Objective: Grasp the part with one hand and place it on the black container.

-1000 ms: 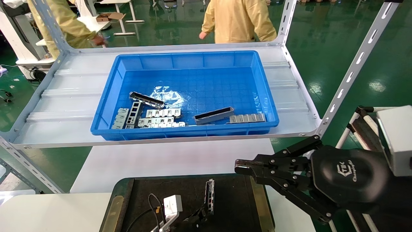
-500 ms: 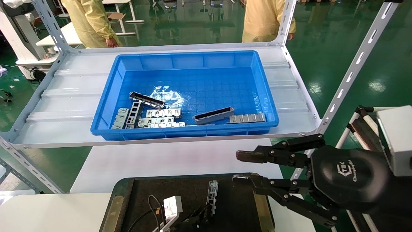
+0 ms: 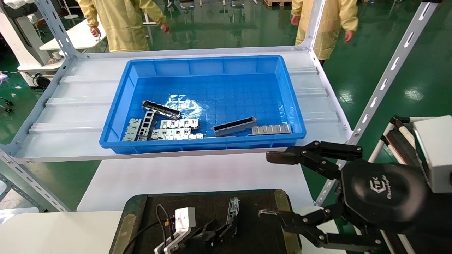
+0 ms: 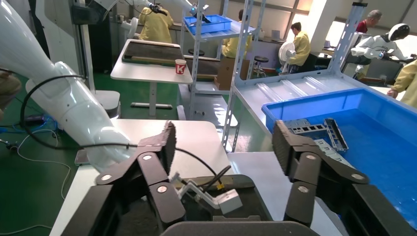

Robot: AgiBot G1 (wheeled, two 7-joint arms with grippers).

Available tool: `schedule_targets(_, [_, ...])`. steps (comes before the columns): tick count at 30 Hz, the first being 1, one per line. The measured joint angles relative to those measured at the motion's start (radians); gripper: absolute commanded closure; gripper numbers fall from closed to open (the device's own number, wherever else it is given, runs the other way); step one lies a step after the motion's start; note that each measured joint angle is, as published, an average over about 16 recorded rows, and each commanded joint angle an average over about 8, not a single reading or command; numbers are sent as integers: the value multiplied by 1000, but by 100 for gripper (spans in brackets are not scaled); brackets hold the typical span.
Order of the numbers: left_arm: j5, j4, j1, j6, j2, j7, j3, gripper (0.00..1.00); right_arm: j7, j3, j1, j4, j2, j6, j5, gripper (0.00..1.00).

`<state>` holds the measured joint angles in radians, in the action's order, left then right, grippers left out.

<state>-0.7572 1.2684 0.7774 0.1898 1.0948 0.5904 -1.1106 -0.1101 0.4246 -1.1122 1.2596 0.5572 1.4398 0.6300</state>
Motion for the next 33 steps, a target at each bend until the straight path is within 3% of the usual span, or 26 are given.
schedule_targets(12, [-45, 74, -27, -307, -163, -52, 126, 0, 0, 0, 0, 0, 0, 0, 0, 0])
schedule_targets(24, [35, 47, -99, -714, -284, -249, 328, 0, 0, 0, 0, 0, 0, 0, 0, 0])
schedule_targets(33, [107, -3, -116, -934, -341, -373, 419, 0, 0, 0, 0, 0, 0, 0, 0, 0])
